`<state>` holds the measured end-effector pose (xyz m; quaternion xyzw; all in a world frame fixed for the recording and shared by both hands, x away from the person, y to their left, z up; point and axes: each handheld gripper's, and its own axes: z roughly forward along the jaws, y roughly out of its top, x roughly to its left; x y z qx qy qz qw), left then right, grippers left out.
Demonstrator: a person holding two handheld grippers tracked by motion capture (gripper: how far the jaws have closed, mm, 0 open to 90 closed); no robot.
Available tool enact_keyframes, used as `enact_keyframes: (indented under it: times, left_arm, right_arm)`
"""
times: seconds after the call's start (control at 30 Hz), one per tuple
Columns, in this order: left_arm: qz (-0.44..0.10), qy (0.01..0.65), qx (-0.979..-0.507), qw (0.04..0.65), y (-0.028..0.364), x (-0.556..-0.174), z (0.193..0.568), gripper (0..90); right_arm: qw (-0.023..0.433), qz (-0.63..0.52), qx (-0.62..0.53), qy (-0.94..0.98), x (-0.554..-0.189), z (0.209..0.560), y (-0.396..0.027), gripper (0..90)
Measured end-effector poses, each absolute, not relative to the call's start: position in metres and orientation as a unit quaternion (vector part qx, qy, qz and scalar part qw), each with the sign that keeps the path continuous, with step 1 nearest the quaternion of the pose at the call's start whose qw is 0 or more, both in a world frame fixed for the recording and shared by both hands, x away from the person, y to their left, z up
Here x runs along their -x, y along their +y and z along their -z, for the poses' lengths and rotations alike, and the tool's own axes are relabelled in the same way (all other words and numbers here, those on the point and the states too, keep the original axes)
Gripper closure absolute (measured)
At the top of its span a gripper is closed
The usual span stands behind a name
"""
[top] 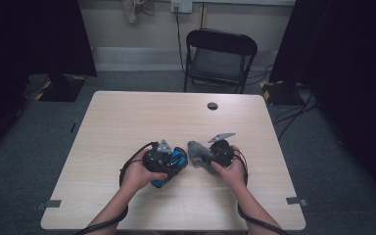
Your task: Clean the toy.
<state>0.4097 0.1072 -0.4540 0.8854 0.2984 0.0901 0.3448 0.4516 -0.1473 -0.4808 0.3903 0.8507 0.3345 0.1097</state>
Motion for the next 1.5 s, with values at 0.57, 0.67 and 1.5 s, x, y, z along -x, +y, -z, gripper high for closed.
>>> enact_keyframes:
  times: [0.57,0.67,1.5]
  left_arm:
    - [-0.079,0.3,-0.889,0.338,0.103,-0.416,0.463,27.3]
    - [-0.075,0.302,-0.892,0.328,0.101,-0.417,0.472,27.4]
    - [-0.06,0.317,-0.879,0.35,0.097,-0.431,0.488,16.2]
  right_arm:
    - [0.107,-0.339,-0.4,0.845,-0.453,0.48,-0.153,68.2]
    - [0.105,-0.339,-0.4,0.845,-0.453,0.48,-0.154,68.2]
    - [0.108,-0.334,-0.397,0.848,-0.452,0.48,-0.152,67.5]
